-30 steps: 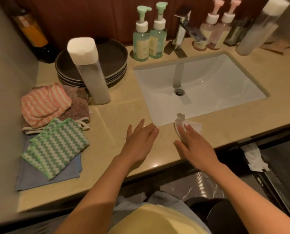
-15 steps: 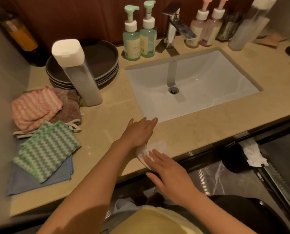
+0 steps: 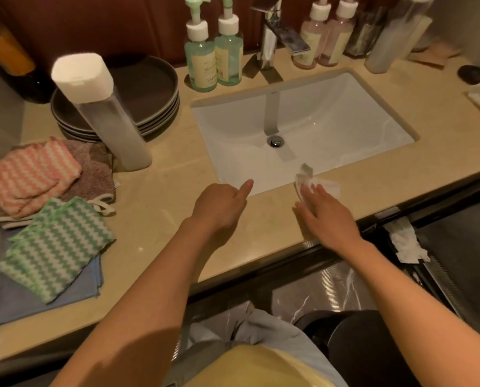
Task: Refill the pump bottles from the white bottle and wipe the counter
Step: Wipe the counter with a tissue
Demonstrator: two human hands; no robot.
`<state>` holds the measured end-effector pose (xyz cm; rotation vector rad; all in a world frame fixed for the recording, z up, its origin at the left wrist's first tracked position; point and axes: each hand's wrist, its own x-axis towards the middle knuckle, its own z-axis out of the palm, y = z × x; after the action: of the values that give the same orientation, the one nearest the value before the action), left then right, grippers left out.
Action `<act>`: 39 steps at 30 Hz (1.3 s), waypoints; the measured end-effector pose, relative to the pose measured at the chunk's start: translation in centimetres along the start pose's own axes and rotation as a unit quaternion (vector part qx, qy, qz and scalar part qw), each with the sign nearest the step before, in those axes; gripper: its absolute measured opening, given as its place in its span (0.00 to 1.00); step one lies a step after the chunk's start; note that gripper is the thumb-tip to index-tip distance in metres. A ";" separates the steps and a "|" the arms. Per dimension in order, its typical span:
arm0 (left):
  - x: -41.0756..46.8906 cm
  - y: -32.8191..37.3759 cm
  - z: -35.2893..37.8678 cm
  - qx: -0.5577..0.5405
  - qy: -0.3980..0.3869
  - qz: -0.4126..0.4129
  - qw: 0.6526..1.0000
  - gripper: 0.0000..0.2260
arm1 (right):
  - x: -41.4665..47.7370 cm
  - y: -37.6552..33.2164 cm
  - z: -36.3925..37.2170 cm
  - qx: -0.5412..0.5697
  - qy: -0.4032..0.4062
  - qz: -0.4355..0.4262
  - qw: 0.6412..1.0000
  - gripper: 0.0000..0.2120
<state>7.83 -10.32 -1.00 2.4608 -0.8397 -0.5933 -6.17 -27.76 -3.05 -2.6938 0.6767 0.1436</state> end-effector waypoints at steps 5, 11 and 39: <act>0.8 0.0 0.2 0.022 0.017 -0.009 1.000 0.34 | -1.0 -5.7 3.1 0.030 0.000 -0.089 0.996 0.27; 1.9 0.5 0.4 0.028 0.046 -0.028 0.998 0.36 | -5.6 -6.2 5.1 0.041 -0.016 -0.189 0.981 0.24; 3.6 1.2 0.8 0.167 0.033 0.018 0.985 0.29 | -1.8 -5.0 3.2 0.046 0.007 -0.119 0.992 0.24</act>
<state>9.40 -13.74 -1.84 2.7402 -1.0246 -0.3791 -5.41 -21.70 -4.09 -2.6620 0.3506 0.0318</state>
